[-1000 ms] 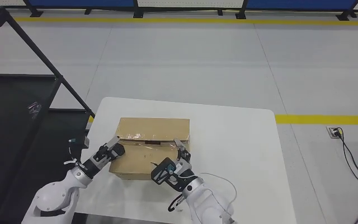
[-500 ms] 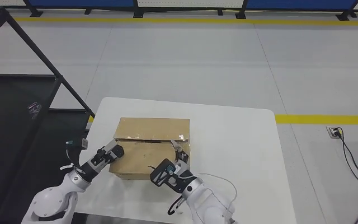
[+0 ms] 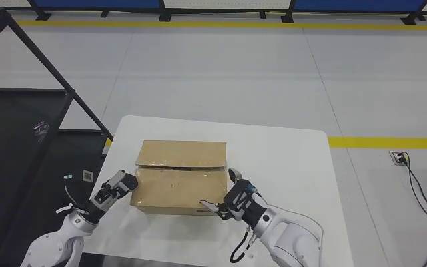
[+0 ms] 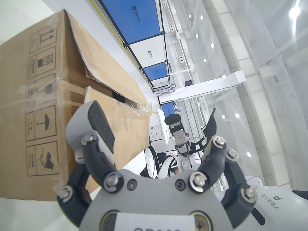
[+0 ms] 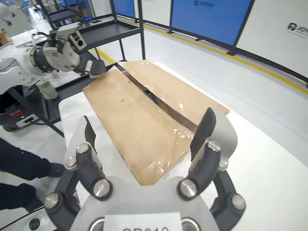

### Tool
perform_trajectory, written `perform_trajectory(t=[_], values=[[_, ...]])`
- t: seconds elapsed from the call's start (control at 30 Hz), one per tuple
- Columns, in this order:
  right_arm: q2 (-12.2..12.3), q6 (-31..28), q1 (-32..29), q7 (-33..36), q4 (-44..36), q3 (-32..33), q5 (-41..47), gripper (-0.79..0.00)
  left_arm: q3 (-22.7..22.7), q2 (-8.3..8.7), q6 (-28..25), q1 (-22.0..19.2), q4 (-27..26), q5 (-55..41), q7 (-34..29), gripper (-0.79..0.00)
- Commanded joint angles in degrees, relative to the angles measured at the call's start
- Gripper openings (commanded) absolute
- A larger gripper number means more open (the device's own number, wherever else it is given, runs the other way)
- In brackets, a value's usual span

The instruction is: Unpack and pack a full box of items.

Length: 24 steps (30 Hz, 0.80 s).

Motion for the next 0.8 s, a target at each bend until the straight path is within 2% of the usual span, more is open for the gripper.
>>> perform_trajectory(t=[0.0,0.17,0.23,0.3,0.4,0.53,0.6,0.77], values=[[0.0,-1.2,0.2,0.1,0.1,0.0,0.2,0.000,-0.2,0.03,-0.3,0.1,0.3,-0.3,-0.2,0.000],[0.0,-1.2,0.2,0.1,0.1,0.0,0.2,0.000,-0.2,0.02,-1.1,0.4,1.1,-1.0,-0.4,0.000],[0.0,0.6,0.4,-1.1,-0.4,-1.1,-3.3,0.000,-0.1,0.00,-1.4,0.5,1.4,-1.3,-0.6,0.000],[0.2,3.4,0.9,-3.1,-1.3,-4.5,-15.1,0.000,0.1,-0.03,-1.7,0.5,1.5,-1.5,-0.6,0.000],[0.3,15.0,-0.1,-7.8,-0.7,-11.9,-36.2,0.000,0.3,-0.07,-2.2,0.8,1.6,-1.7,-0.5,0.000],[-0.1,26.0,0.4,-8.3,3.1,-18.8,-53.1,0.000,0.5,-0.11,-2.7,1.0,1.8,-1.9,-0.6,0.000],[-0.4,27.7,1.0,-6.1,4.4,-20.4,-55.9,0.000,0.6,-0.14,-3.1,1.1,1.9,-2.2,-0.5,0.000],[-0.4,27.7,1.0,-6.1,4.4,-20.4,-55.9,0.000,0.0,-0.21,-5.2,2.1,2.8,-4.0,-0.4,0.000]])
